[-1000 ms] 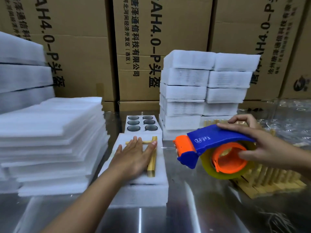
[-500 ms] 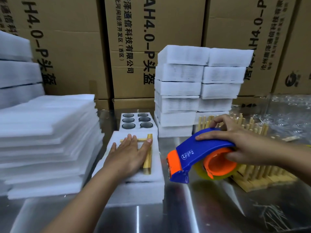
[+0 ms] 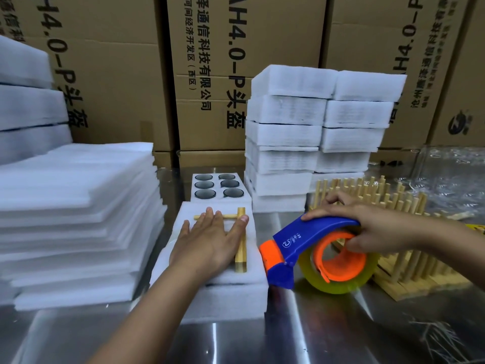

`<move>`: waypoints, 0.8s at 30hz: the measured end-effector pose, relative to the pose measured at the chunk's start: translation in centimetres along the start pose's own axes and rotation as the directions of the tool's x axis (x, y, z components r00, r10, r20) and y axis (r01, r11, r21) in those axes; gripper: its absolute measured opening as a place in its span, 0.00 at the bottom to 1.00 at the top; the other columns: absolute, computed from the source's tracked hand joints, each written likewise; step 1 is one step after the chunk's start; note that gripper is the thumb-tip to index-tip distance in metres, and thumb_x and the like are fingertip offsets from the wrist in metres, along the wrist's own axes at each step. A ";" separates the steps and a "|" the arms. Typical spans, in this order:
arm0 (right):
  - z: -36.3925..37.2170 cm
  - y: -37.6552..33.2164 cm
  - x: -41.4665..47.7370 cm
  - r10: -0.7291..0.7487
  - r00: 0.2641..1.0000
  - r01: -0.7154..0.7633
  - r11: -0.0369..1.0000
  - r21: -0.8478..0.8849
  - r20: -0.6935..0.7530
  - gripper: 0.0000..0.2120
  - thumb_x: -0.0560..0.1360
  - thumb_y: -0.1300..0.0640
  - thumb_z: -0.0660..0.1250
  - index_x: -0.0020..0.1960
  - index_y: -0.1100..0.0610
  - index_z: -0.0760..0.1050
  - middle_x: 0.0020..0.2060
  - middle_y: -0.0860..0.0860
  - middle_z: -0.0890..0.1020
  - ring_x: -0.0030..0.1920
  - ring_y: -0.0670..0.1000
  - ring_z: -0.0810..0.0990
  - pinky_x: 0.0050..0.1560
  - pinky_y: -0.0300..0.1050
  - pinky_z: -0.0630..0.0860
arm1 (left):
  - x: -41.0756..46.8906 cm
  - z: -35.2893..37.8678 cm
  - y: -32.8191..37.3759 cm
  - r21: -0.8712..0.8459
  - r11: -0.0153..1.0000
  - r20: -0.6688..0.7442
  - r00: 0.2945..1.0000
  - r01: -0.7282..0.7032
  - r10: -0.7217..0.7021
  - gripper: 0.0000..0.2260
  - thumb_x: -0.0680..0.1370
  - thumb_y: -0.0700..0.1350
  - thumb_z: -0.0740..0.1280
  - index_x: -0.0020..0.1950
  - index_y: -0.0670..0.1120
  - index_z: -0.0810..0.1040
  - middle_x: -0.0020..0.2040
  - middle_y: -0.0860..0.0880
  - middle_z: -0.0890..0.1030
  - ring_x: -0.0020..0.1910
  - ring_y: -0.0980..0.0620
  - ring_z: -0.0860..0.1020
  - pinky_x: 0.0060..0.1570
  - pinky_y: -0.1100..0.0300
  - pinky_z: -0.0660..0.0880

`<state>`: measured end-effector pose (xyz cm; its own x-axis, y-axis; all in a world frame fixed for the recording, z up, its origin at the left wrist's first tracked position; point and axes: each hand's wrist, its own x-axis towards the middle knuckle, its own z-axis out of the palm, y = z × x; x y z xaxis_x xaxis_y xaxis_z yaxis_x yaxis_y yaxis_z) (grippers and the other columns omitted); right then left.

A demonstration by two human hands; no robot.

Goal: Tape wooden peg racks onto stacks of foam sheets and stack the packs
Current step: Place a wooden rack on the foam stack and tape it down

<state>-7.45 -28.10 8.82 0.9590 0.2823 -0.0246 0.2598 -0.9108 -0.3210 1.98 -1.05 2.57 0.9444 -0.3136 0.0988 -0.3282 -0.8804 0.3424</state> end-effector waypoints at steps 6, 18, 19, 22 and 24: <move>-0.6 -0.2 0.4 0.049 0.997 -0.050 0.999 0.021 0.059 0.38 0.71 0.66 0.67 0.65 0.29 0.62 0.60 0.41 0.67 0.45 0.28 0.70 0.39 0.23 0.69 | -0.3 0.0 0.1 0.016 1.000 -0.005 1.000 -0.001 0.001 0.37 0.75 0.68 0.38 0.78 0.48 0.50 0.79 0.50 0.47 0.77 0.54 0.45 0.73 0.52 0.41; -1.5 -1.0 0.7 0.128 0.982 -0.135 0.990 0.041 0.140 0.38 0.70 0.66 0.68 0.62 0.26 0.64 0.54 0.42 0.74 0.34 0.36 0.77 0.34 0.32 0.73 | -0.5 -0.1 0.2 0.043 0.999 -0.016 1.000 -0.003 0.004 0.37 0.76 0.67 0.38 0.78 0.47 0.50 0.79 0.49 0.48 0.77 0.54 0.46 0.73 0.52 0.42; -1.7 -1.1 0.8 0.130 0.981 -0.135 0.990 0.025 0.146 0.38 0.70 0.66 0.68 0.62 0.26 0.63 0.55 0.42 0.74 0.35 0.36 0.77 0.35 0.33 0.74 | -0.5 -0.2 0.2 0.045 0.999 -0.016 1.000 -0.005 0.005 0.37 0.75 0.67 0.38 0.78 0.48 0.51 0.79 0.49 0.48 0.77 0.53 0.46 0.73 0.52 0.43; -2.6 -2.1 1.5 0.138 0.975 -0.131 0.990 -0.051 0.177 0.38 0.70 0.67 0.67 0.57 0.23 0.63 0.57 0.46 0.74 0.43 0.45 0.79 0.40 0.41 0.78 | -0.6 -0.2 0.3 0.048 0.999 -0.016 1.000 0.000 0.001 0.37 0.75 0.68 0.38 0.78 0.47 0.51 0.79 0.49 0.48 0.77 0.53 0.46 0.73 0.51 0.43; -3.3 -2.7 2.1 0.148 0.970 -0.125 0.984 -0.125 0.193 0.38 0.70 0.66 0.67 0.56 0.22 0.62 0.57 0.48 0.75 0.47 0.52 0.79 0.44 0.47 0.79 | -0.6 -0.2 0.3 0.048 0.999 -0.017 1.000 0.004 -0.003 0.37 0.75 0.68 0.38 0.78 0.47 0.51 0.79 0.49 0.48 0.77 0.53 0.46 0.73 0.52 0.42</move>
<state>-5.78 -26.04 12.74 0.9468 0.1974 -0.2541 0.1499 -0.9693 -0.1948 1.33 -1.08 2.80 0.9457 -0.3044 0.1137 -0.3248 -0.8976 0.2979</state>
